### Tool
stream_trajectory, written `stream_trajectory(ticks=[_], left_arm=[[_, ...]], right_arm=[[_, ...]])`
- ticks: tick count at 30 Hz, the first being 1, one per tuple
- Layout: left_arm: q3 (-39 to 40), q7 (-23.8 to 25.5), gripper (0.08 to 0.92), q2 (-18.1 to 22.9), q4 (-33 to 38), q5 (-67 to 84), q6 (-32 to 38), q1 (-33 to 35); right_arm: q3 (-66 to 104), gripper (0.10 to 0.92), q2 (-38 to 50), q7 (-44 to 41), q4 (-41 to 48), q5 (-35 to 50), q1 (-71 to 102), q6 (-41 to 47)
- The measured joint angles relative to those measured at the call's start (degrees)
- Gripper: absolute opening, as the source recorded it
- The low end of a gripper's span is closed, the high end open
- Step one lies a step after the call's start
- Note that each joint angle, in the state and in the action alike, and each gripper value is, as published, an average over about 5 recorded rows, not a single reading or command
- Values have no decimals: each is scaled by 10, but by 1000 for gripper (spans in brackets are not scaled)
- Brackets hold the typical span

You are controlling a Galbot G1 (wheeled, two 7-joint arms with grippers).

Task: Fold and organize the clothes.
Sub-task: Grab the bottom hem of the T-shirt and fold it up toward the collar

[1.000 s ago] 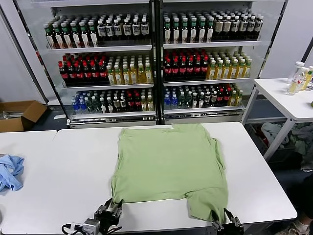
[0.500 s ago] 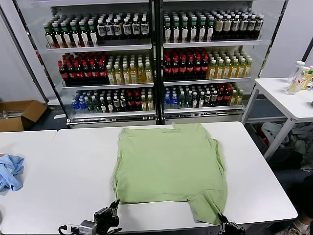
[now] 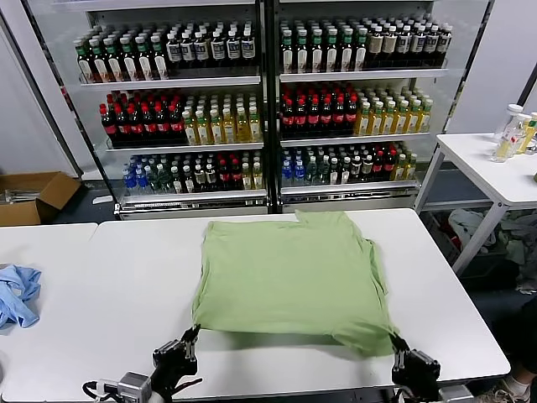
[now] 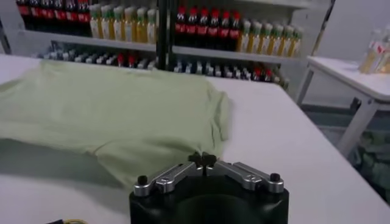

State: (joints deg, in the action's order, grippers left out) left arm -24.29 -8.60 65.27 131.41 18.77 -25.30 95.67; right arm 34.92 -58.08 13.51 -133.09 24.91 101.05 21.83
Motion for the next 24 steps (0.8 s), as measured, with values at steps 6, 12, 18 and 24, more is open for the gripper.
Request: stream_trajectory(ticks=[6,12,18,24], left_arm=[[9,1,83,-21,-16,16,5,-31],[22,1,83,-40,-48,32,8,-76],[37,-2,83,-52,-91,42,11,-127],[56,-9,83,-52,-137,45,16,-177]], right_arm=[[-11,106,26,0,31,16,-62,0],[-42,106,49,-1,76,24,-143,2],[-87,106,60,-6,128,23,-226,4],[-136,106,62,-15,185,11,-303,3]])
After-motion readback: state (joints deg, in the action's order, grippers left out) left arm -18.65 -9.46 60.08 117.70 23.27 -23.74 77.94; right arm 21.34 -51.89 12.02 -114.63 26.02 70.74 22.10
